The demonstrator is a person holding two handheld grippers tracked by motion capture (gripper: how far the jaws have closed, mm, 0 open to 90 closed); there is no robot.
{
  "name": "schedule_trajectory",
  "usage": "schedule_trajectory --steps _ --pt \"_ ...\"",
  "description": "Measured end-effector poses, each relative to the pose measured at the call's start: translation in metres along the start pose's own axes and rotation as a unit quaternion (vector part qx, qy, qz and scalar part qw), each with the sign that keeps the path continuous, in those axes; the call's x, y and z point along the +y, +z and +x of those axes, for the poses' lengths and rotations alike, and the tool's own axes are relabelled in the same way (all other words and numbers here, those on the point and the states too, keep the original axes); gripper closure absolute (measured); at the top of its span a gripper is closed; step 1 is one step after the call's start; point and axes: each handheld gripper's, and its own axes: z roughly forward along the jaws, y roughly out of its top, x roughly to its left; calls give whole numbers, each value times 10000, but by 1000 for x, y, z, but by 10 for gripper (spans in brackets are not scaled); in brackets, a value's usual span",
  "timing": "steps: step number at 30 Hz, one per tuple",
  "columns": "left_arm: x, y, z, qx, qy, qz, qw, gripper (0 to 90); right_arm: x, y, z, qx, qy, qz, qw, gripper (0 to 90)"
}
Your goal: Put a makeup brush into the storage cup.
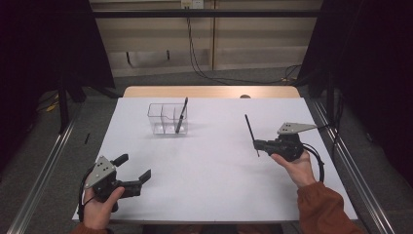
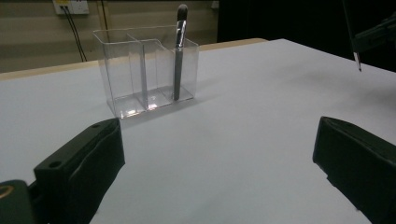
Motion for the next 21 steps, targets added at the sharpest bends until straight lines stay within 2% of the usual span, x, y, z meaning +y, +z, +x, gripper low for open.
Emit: schedule_trajectory --steps 10,12,14,16,21 --pt "3 3 -2 -87 27 1 10000 20 5 11 15 403 -147 67 9991 869" --pt "7 5 -3 -109 60 -60 9999 21 7 14 19 496 -185 103 9985 869" --pt "8 7 -3 -217 -37 -87 9997 20 9 17 23 555 -239 152 9981 869" --pt "8 8 -3 -194 35 -51 9998 21 11 20 26 644 -286 179 9974 869" --pt "9 8 -4 -218 60 -74 9997 21 15 30 36 867 -387 263 9951 869"
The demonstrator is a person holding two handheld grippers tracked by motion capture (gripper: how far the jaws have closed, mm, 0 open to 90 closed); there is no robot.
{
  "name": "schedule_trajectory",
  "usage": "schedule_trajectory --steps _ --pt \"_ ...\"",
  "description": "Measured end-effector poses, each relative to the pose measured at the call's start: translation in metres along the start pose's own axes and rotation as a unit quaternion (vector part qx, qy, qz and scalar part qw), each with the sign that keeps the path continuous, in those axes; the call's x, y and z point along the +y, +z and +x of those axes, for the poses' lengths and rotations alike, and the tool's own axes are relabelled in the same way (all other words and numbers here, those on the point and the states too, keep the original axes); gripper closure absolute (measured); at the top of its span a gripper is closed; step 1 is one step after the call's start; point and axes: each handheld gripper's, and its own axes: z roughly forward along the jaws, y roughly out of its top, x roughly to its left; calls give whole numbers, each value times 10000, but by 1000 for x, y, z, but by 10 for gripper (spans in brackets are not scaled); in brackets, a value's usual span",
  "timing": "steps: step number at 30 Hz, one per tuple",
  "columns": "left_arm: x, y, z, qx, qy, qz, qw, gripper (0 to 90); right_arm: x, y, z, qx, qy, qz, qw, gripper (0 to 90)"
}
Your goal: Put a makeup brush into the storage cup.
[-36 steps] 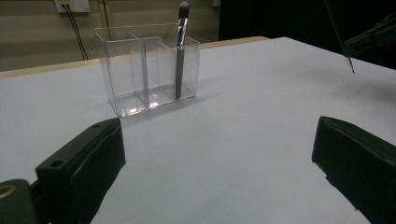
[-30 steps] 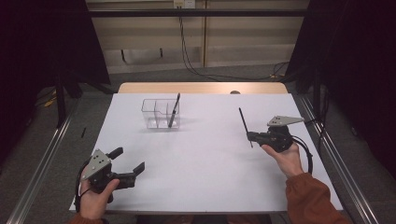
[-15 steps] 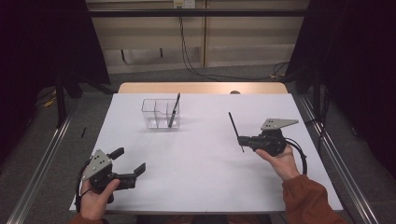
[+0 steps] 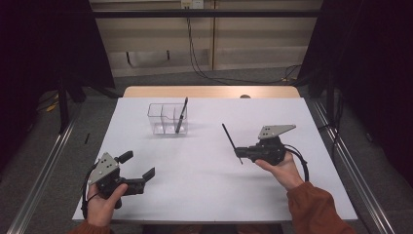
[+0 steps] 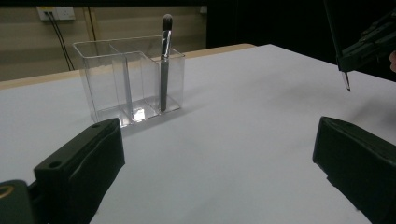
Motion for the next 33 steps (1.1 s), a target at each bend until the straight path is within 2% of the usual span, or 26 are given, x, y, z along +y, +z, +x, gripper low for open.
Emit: schedule_trajectory --steps 3,5,11,16,22,28,31,33 --pt "2 2 -2 -48 42 3 10000 21 2 7 4 122 -70 91 9999 869" --pt "6 3 -2 -8 80 -25 10000 21 3 10 6 173 -101 118 9997 869" --pt "13 9 -5 -19 217 69 9997 21 10 15 9 345 -202 193 9990 869" --pt "18 15 -11 -172 324 76 9993 21 16 20 12 459 -299 285 9981 869" --pt "19 22 -17 -337 375 155 9986 21 18 20 13 459 -384 478 9971 868" --pt "22 27 -21 -444 455 236 9977 21 25 20 14 439 -624 940 9926 869" --pt "24 29 -23 -507 511 243 9971 21 30 19 14 455 -760 1154 9894 869" --pt "26 30 -24 -522 508 241 9971 21 33 20 15 478 -857 1341 9861 869"
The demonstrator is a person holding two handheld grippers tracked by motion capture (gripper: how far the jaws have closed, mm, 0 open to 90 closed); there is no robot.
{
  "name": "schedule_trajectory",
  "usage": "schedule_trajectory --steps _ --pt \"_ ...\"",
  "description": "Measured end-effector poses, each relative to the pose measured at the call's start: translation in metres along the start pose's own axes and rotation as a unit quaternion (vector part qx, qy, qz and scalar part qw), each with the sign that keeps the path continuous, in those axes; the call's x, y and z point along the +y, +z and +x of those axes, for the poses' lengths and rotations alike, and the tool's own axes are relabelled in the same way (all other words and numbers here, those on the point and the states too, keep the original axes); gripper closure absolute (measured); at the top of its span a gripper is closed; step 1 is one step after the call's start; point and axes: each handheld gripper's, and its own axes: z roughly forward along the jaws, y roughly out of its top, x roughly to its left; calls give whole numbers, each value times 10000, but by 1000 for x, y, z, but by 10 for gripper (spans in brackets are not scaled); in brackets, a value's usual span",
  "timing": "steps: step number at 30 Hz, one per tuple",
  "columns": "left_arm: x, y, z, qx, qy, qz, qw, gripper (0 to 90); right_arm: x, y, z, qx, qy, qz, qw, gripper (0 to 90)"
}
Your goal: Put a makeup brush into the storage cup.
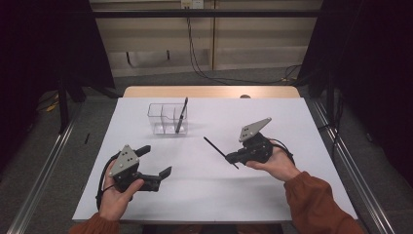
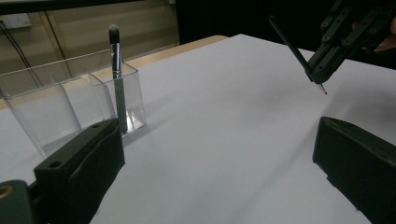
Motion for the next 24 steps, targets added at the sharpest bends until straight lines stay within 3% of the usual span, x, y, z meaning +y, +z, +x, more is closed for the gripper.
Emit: schedule_trajectory --steps 8,17,19,24 --pt "9 4 0 -201 113 89 9997 21 9 8 5 101 -349 594 9976 869" --pt "18 7 0 -410 222 256 9986 21 17 17 9 249 -674 1251 9895 868" --pt "19 8 -1 -515 194 305 9980 21 18 19 11 321 -731 1425 9866 868" --pt "24 11 -2 -617 279 431 9968 22 21 22 13 439 -821 1653 9818 868"
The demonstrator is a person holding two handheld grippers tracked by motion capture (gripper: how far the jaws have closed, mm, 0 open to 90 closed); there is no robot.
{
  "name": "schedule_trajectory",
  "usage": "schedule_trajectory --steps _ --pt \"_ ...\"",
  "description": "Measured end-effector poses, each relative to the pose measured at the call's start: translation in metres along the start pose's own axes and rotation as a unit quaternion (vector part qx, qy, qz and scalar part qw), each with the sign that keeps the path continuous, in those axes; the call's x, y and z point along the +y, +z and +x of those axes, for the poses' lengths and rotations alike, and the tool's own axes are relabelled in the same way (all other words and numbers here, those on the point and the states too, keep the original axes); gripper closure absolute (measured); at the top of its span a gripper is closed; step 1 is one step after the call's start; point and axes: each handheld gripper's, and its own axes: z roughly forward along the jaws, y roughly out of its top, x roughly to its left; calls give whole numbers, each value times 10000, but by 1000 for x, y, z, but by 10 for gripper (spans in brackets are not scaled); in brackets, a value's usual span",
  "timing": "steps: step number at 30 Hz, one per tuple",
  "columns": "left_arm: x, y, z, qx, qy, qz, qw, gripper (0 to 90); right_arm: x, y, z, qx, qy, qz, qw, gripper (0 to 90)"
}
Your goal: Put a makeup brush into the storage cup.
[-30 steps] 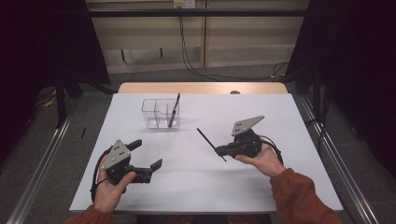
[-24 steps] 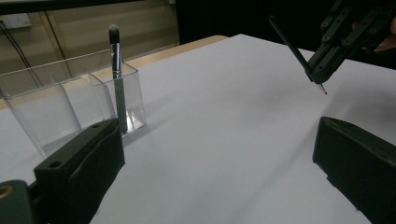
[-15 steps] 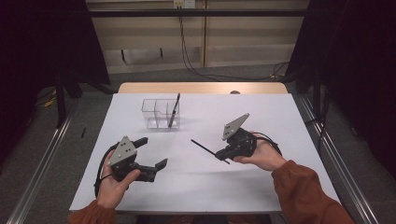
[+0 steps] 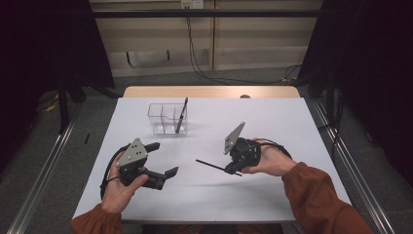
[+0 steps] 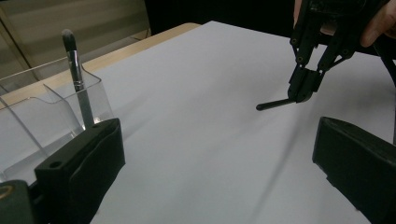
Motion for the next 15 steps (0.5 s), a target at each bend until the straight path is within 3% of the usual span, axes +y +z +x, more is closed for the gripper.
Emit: schedule_trajectory --steps 3,9,15 --pt "3 2 -1 0 97 87 9999 22 2 2 1 41 -39 178 9998 868" --pt "8 7 -2 -134 84 219 9996 23 5 5 0 43 -100 442 9990 868" --pt "14 12 -3 -212 175 364 9990 25 8 8 0 75 -185 564 9982 868"
